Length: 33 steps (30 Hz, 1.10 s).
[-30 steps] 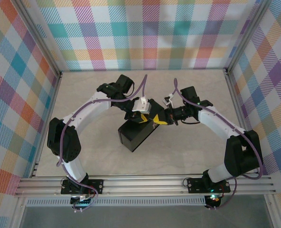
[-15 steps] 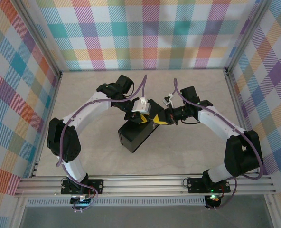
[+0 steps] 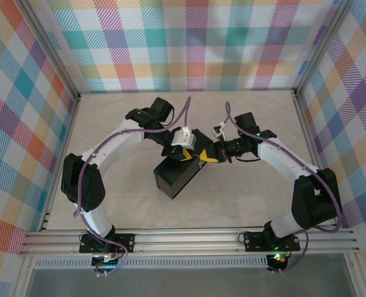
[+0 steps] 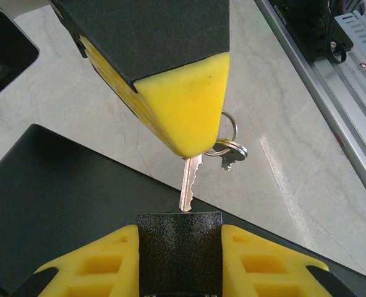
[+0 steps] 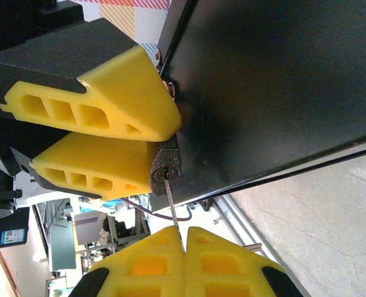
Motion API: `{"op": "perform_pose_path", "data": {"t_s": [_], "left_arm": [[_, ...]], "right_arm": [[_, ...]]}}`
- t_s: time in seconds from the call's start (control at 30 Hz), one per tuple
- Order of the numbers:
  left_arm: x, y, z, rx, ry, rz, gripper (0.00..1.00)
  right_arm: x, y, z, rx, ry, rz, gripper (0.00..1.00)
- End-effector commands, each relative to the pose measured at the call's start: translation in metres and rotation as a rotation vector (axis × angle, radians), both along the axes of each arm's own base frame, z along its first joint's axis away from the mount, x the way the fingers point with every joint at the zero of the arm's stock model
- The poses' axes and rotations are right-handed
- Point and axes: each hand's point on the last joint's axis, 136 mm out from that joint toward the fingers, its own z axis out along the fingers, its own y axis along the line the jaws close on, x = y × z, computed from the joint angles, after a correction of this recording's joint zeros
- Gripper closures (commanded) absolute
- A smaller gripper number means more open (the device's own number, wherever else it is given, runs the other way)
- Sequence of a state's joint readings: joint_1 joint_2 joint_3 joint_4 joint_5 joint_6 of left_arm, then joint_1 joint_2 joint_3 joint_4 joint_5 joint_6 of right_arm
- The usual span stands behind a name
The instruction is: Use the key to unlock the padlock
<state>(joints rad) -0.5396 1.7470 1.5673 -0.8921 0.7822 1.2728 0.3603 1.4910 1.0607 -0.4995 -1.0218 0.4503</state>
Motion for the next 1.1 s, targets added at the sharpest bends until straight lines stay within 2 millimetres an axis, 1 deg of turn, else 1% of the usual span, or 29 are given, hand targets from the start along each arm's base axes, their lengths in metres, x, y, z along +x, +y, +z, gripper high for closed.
{"op": "perform_pose_path", "data": {"t_s": [0.0,0.27,0.47,0.73,1.07], "left_arm": [[-0.011,0.000,0.032,-0.092,-0.026,-0.041,0.82],[-0.013,0.000,0.036,-0.098,-0.032,-0.049,0.82],[-0.012,-0.001,0.038,-0.111,-0.030,-0.051,0.82],[-0.009,0.001,0.038,-0.113,-0.030,-0.037,0.82],[-0.010,0.001,0.043,-0.134,-0.027,-0.044,0.82]], "right_arm": [[0.004,0.001,0.009,0.014,-0.036,0.011,0.96],[0.007,0.004,0.014,0.026,-0.049,0.013,0.96],[0.006,0.006,0.012,0.019,-0.041,0.021,0.96],[0.002,0.000,0.007,0.011,-0.034,0.012,0.96],[0.005,0.006,0.007,0.018,-0.030,0.025,0.96]]}}
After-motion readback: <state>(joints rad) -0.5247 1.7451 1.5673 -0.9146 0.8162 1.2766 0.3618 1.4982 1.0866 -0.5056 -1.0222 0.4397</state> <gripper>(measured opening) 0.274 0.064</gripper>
